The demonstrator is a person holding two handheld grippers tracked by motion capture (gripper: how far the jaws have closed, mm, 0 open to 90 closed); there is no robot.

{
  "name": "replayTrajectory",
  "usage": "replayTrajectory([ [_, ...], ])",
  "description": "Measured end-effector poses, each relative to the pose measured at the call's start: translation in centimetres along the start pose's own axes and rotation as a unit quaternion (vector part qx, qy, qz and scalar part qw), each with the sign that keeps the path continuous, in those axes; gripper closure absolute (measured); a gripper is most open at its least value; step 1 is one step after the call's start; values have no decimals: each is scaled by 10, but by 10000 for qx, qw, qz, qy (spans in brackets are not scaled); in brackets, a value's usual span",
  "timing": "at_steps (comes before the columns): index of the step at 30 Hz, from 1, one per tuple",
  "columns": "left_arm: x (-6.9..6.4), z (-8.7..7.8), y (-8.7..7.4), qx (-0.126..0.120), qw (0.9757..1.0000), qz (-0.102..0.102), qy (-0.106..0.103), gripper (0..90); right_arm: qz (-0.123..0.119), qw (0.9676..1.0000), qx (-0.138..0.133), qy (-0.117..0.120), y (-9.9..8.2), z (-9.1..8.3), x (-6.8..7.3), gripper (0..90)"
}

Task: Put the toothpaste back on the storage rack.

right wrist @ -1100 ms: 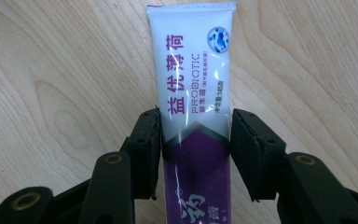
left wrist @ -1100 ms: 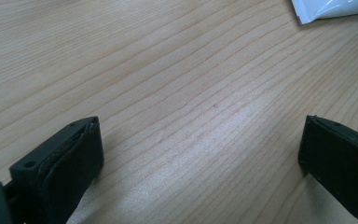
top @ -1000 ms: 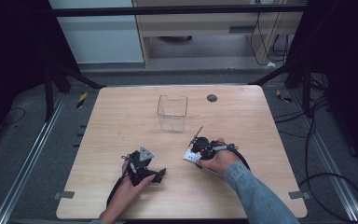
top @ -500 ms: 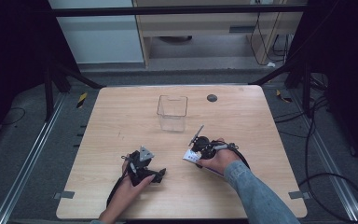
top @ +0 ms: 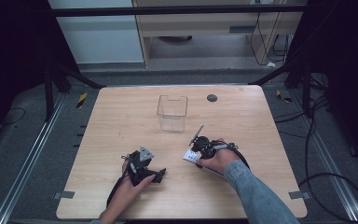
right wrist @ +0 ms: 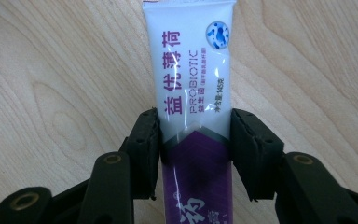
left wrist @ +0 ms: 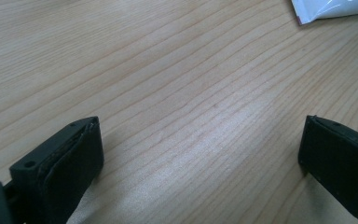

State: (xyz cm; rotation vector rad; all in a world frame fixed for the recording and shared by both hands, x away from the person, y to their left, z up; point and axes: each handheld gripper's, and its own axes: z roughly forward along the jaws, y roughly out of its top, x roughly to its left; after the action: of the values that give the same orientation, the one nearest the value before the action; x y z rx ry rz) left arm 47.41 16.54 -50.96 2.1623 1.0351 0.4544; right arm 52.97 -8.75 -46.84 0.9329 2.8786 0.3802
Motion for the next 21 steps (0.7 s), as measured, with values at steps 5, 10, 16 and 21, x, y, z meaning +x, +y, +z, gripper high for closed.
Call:
replayTrajectory([
  [5, 0, 0, 0, 0, 10000, -1, 0, 0, -10, 10000, -10, -23, 0, 0, 1, 550],
  [10, 0, 0, 0, 2, 10000, -1, 0, 0, 30, 10000, -11, -65, 0, 0, 1, 584],
  [16, 0, 0, 0, 1, 10000, 0, 0, 0, -16, 9999, -28, -99, -1, -1, 1, 621],
  [21, 0, 0, 0, 0, 10000, -1, 0, 0, 16, 10000, -24, -76, -1, -2, 0, 669],
])
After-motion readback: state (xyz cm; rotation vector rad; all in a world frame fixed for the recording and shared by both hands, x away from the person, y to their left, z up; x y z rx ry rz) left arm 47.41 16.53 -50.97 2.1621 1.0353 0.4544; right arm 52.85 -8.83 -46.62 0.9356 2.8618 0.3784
